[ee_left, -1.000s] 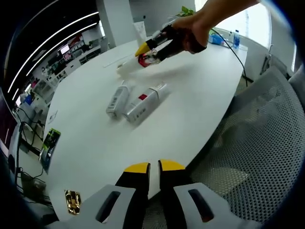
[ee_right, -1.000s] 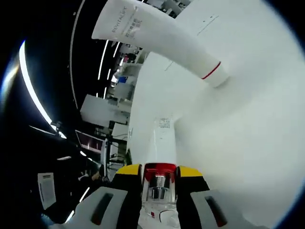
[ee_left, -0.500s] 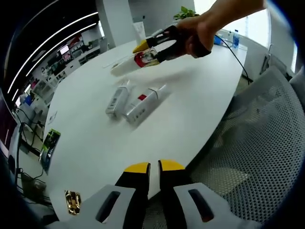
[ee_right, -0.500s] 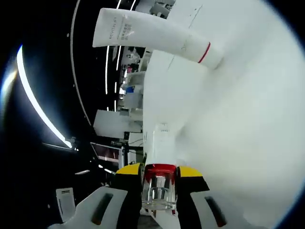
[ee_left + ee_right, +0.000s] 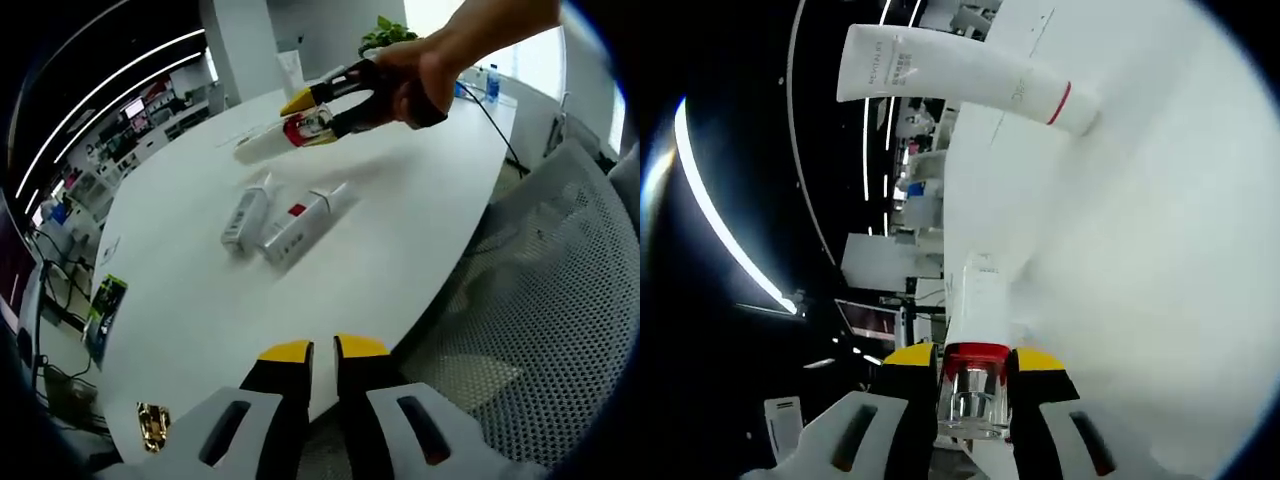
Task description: Arrange the skincare products in the storage area until every visible bottle or jar stands upright without overlapping.
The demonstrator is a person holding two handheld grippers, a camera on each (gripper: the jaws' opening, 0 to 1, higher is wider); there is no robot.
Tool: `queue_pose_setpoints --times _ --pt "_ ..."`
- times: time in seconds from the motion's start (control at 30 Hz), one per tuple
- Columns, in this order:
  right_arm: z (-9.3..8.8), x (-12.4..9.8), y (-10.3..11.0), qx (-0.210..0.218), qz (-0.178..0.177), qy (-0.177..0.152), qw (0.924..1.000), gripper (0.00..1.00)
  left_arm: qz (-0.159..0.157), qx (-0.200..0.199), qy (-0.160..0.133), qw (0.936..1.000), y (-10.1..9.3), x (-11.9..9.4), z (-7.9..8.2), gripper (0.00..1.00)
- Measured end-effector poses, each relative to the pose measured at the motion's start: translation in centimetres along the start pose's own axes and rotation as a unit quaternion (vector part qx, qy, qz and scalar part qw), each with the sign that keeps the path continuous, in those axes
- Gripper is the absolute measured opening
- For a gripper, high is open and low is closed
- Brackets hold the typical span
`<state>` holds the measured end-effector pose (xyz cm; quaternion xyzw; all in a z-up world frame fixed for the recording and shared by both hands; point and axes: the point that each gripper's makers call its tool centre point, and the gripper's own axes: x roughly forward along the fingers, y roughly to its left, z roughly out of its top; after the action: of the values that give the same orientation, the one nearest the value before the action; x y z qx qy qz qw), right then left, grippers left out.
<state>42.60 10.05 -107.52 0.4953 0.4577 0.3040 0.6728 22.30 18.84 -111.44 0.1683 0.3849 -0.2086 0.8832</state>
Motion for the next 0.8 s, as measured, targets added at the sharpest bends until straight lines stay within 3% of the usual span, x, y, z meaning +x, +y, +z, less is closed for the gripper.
queue_pose_setpoints --times 0.4,0.57,0.8 --pt "0.3 0.2 -0.8 -0.003 -0.006 0.009 0.9999 0.19 -0.002 0.0 0.002 1.0 -0.1 0.1 -0.1 0.04" --pt "0.8 -0.2 -1.5 -0.028 -0.021 0.018 0.9992 0.19 0.0 -0.001 0.003 1.0 0.0 0.1 -0.2 0.04" --pt "1.4 -0.7 -2.2 -0.032 -0.024 0.012 0.9991 0.19 -0.003 -0.001 0.007 1.0 -0.1 0.2 -0.3 0.04"
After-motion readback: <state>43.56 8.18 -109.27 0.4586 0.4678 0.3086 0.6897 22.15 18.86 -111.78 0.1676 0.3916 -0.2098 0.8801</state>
